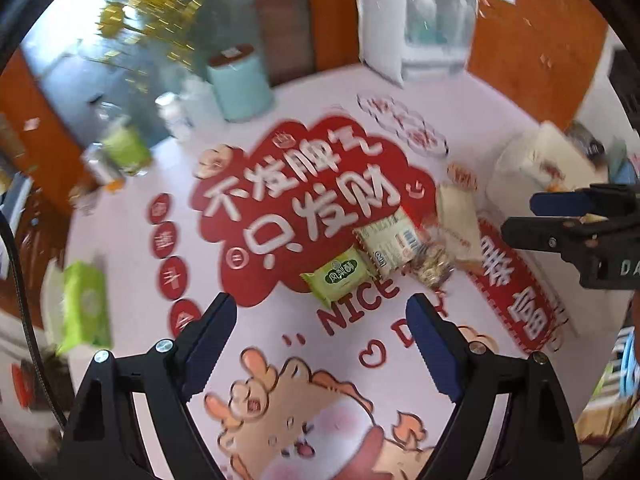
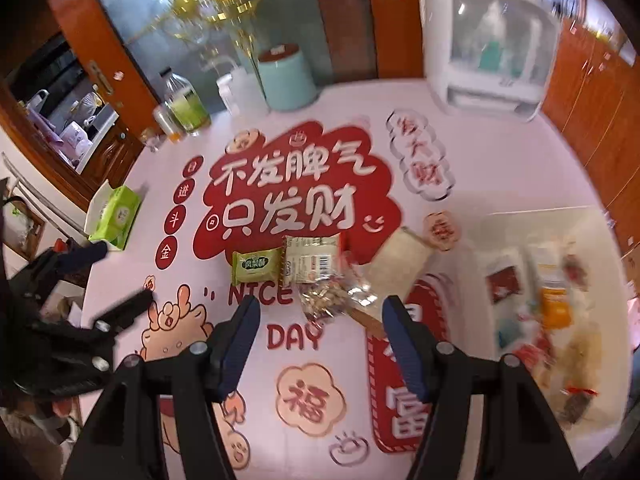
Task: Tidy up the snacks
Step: 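Move both tools back over the last snacks, then grasp the green-wrapped biscuit with the left tool while the right tool grasps the clear nut bag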
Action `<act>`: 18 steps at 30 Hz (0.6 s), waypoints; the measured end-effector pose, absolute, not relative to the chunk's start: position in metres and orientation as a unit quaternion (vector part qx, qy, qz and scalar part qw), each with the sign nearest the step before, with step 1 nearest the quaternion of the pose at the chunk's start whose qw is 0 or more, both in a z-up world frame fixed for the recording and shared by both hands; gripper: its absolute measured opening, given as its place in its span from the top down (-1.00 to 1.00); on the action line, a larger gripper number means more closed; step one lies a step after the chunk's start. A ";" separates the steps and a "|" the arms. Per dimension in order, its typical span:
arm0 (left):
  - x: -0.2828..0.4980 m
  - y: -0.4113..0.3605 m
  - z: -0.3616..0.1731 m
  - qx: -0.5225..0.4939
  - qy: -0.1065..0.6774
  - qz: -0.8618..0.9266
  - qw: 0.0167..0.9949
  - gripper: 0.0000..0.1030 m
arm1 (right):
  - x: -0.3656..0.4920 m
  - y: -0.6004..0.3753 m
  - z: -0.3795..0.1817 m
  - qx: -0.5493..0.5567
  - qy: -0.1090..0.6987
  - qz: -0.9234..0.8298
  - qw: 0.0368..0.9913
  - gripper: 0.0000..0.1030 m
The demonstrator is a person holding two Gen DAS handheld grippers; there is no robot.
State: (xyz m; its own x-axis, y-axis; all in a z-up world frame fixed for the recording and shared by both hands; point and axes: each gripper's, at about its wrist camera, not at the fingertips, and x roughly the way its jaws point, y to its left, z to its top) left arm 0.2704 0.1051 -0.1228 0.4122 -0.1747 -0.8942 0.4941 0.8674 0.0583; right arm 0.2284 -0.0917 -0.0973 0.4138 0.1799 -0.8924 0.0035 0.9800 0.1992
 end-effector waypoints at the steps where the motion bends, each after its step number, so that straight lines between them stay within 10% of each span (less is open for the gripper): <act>1: 0.275 0.102 -0.134 0.166 0.510 -0.206 0.819 -0.66 | 0.236 -0.092 -0.106 0.094 0.551 0.055 0.828 -0.24; 18: 0.325 0.073 -0.247 0.188 0.577 -0.227 0.762 -0.56 | 0.291 -0.085 -0.226 0.179 0.644 0.017 0.743 -0.25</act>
